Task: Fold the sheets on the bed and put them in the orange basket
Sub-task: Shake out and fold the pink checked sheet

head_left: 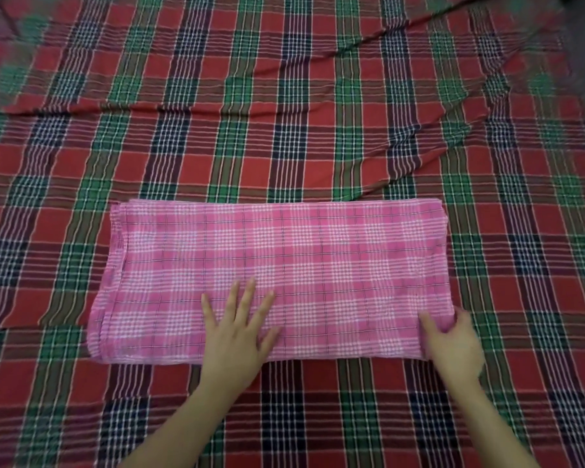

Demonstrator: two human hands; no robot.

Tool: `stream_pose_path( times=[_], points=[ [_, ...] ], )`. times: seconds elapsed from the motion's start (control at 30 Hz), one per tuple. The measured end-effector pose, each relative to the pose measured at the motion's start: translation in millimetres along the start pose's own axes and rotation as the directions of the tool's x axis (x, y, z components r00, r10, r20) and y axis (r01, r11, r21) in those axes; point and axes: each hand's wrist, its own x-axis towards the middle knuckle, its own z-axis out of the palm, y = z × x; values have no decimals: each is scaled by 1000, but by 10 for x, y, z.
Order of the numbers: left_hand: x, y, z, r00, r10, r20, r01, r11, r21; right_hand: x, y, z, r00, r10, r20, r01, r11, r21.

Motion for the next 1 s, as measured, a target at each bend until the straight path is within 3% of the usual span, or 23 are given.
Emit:
stream_pose_path(
  times=[0.07,0.13,0.2,0.3,0.47,0.57,0.6,0.7,0.8,0.83,0.9,1.0],
  points=[
    [16,-19,-35,1000,8,9,-8,1000,10,-6,-189,-214,976,135,170,-183,934,308],
    [-51,-69,-63,1000,-7,31,7,1000,-8,-190,-500,-433,966,59,250,-153,915,374],
    [-133,-189,-70,998,-44,51,46,999,-29,-474,-875,-529,976,-116,186,59,956,288],
    [-303,-456,-100,995,-90,34,91,995,-29,-923,-1358,-275,930,-315,191,321,947,-2],
    [-507,-856,-216,956,-292,-13,290,952,-101,-1538,-1739,871,785,-456,419,581,776,-245],
    [-580,-993,-218,952,-305,-20,301,946,-120,-1696,-1668,1368,711,-458,533,689,604,-400],
    [-572,-998,-201,954,-296,-34,290,949,-122,-1696,-1620,1448,708,-466,531,695,591,-408],
    [-502,-1011,-237,948,-294,-123,276,950,-143,-1733,-1543,1490,671,-593,445,721,662,-204],
    [-430,-800,-437,909,-353,-221,264,899,-349,-1646,-1375,1265,657,-753,48,754,652,-80],
    [-400,-680,-543,895,-403,-192,272,834,-480,-1563,-1309,1165,686,-722,-85,717,691,-92],
    [-271,-448,-663,878,-478,-13,340,643,-687,-1331,-1196,957,792,-578,-198,571,815,-96],
    [-35,-189,-662,852,-490,181,434,469,-769,-979,-1082,839,933,-332,-137,323,943,-85]
  ],
)
